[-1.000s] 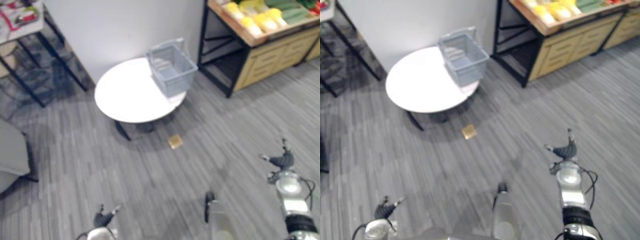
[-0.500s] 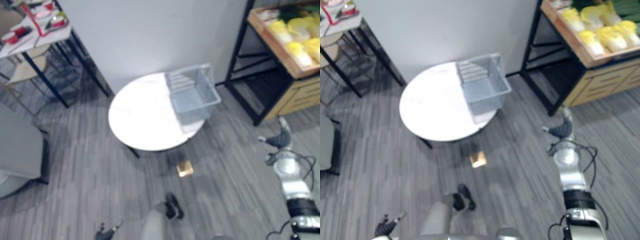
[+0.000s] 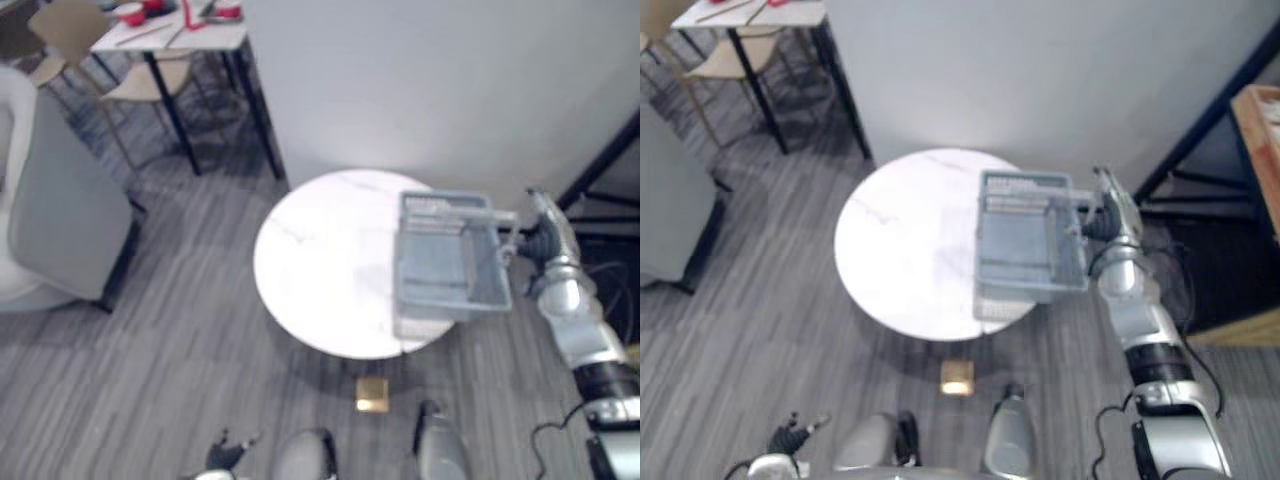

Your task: Pick vegetable in the basket

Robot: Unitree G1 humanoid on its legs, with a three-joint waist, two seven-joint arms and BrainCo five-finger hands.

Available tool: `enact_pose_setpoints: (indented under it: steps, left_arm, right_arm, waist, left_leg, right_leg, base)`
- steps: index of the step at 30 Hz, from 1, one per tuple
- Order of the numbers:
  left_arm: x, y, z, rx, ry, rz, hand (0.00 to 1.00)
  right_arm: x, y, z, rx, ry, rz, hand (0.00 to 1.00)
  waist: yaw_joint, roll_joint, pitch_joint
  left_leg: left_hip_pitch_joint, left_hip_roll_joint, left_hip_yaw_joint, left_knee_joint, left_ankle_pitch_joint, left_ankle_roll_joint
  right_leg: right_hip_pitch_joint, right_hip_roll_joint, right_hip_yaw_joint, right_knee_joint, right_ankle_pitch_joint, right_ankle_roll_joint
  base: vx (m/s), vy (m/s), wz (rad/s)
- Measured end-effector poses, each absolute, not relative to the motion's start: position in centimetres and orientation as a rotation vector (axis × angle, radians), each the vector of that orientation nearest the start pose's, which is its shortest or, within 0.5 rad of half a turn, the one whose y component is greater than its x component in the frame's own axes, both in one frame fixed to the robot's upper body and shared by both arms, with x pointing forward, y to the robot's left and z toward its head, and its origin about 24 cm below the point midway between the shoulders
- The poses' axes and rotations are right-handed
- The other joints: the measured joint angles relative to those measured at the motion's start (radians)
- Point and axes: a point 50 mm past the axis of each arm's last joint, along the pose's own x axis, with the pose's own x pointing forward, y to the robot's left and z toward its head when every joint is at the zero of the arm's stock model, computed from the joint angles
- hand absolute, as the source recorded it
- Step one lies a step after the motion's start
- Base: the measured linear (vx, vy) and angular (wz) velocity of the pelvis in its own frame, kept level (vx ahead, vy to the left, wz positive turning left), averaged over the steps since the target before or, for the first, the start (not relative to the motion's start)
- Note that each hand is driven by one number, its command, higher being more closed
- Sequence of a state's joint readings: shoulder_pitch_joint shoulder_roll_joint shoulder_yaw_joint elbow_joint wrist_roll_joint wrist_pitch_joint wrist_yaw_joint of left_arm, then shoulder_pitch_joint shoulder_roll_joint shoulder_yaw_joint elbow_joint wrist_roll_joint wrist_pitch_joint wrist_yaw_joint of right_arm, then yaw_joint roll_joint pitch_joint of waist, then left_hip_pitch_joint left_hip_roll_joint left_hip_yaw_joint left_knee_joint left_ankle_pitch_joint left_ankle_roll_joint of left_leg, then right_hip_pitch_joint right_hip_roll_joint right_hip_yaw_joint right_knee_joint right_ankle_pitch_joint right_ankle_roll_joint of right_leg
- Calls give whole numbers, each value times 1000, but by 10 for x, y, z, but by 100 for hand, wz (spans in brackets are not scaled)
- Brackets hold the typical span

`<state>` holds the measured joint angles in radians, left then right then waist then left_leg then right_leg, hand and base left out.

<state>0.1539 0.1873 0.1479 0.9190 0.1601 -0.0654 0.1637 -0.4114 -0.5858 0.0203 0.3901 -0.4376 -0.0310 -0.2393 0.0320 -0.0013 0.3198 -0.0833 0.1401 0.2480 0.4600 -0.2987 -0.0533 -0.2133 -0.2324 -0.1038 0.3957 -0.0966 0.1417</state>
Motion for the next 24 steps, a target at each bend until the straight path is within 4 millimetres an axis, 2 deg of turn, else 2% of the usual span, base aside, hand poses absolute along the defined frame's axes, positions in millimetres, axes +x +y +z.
enact_pose_setpoints:
  steps: [1,3,6,8,10,16,17,22,24]
  left_arm:
    - [92,250,-141,348,987,290,0]
    - [92,250,-141,349,984,286,0]
    - [94,247,-140,349,968,281,0]
    - [95,247,-140,348,966,281,0]
    - [96,247,-140,347,962,281,0]
    - [99,248,-137,350,935,308,0]
    - [100,248,-137,350,933,311,0]
    - [103,248,-135,347,911,316,0]
    - [112,245,-134,324,886,314,0]
  right_arm:
    - [327,-264,125,-1041,-171,-276,0]
    - [330,-254,122,-1070,-178,-229,0]
    - [334,-242,116,-1096,-167,-158,0]
    - [345,-232,123,-1119,-187,-114,0]
    - [357,-225,134,-1144,-203,-101,0]
    - [381,-225,167,-1206,-229,-145,0]
    - [383,-226,169,-1208,-225,-152,100]
    - [394,-244,190,-1254,-180,-224,100]
    - [396,-263,205,-1323,-134,-269,100]
  waist:
    - [8,27,-4]
    - [1,38,-2]
    - [1,47,1]
    - [2,50,4]
    - [13,63,16]
    - [42,86,65]
    - [49,87,71]
    - [58,98,102]
    - [59,117,123]
  left_leg:
    - [-10,43,2,-11,6,-16]
    - [-11,66,2,-77,41,-49]
    - [22,77,11,-183,95,-73]
    - [19,77,12,-207,110,-77]
    - [14,78,10,-220,118,-78]
    - [-38,55,-19,-266,168,-76]
    - [-40,54,-19,-270,174,-77]
    - [-86,44,-44,-291,210,-73]
    - [-95,33,-50,-307,229,-69]
  right_leg:
    - [-7,40,-13,-19,5,-20]
    - [-14,70,-38,-42,11,-38]
    - [-6,93,-56,-83,25,-60]
    - [-6,99,-59,-110,30,-66]
    - [-2,103,-63,-146,51,-69]
    - [-5,97,-95,-237,106,-68]
    - [-6,97,-97,-242,110,-69]
    - [-37,97,-116,-255,127,-74]
    - [-49,90,-117,-254,134,-74]
  base:
    - [241,-329,-5]
    - [223,-255,4]
    - [182,-155,10]
    - [107,-51,3]
    - [56,16,6]
    - [-33,25,22]
    - [-68,1,12]
    - [-86,-25,17]
    - [-96,-12,10]
